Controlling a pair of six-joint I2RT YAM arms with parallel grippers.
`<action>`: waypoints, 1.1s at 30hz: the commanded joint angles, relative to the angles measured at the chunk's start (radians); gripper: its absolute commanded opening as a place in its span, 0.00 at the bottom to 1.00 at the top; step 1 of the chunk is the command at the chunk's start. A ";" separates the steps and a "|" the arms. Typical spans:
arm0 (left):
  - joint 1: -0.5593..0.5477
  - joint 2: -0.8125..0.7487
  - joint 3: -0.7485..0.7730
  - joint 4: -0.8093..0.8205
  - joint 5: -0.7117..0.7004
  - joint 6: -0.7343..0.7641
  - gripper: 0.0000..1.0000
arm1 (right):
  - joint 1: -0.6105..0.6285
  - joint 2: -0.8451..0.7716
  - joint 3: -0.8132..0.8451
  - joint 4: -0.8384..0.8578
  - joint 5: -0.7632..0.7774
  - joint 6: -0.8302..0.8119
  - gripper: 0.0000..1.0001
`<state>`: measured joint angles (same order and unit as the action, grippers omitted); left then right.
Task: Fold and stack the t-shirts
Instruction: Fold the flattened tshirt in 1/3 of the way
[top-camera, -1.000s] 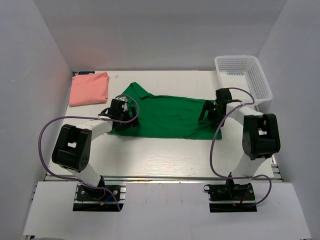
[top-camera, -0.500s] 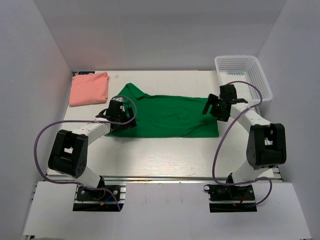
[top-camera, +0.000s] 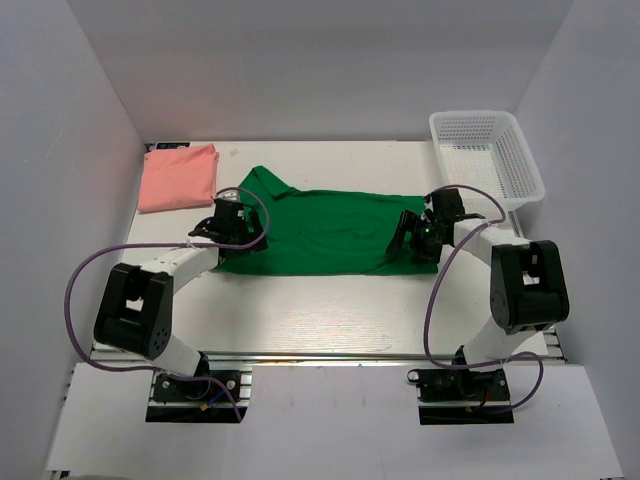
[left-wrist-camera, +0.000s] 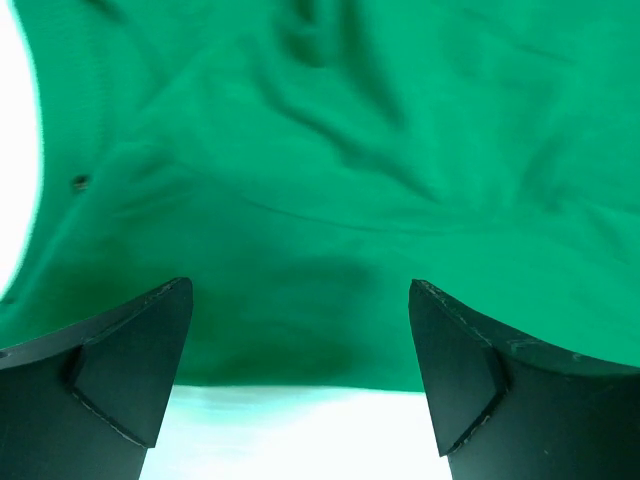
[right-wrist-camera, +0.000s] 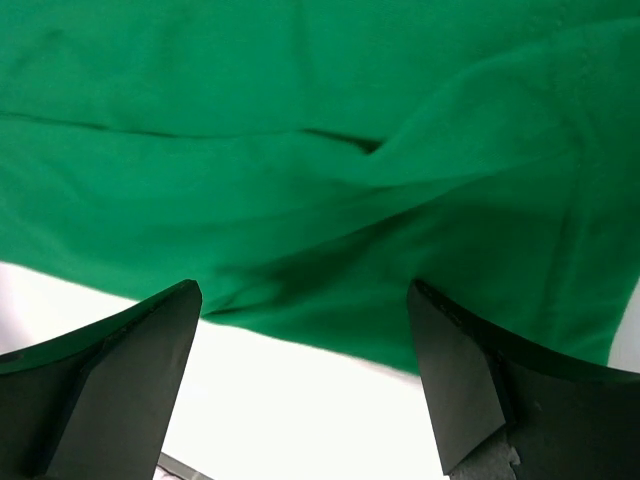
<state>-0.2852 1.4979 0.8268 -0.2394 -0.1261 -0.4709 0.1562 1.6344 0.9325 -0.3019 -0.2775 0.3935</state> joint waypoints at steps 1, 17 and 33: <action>0.041 0.045 -0.032 -0.012 -0.106 0.003 0.99 | -0.021 0.034 -0.018 0.043 -0.016 0.019 0.89; 0.052 -0.261 -0.363 -0.383 0.183 -0.301 0.99 | -0.046 -0.290 -0.437 -0.088 0.014 0.099 0.91; 0.043 -0.219 0.093 -0.253 0.065 0.040 0.96 | -0.038 -0.654 -0.230 -0.057 -0.141 -0.107 0.91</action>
<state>-0.2386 1.1343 0.8776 -0.5179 -0.0097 -0.5323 0.1181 0.9577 0.6563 -0.3828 -0.4034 0.3286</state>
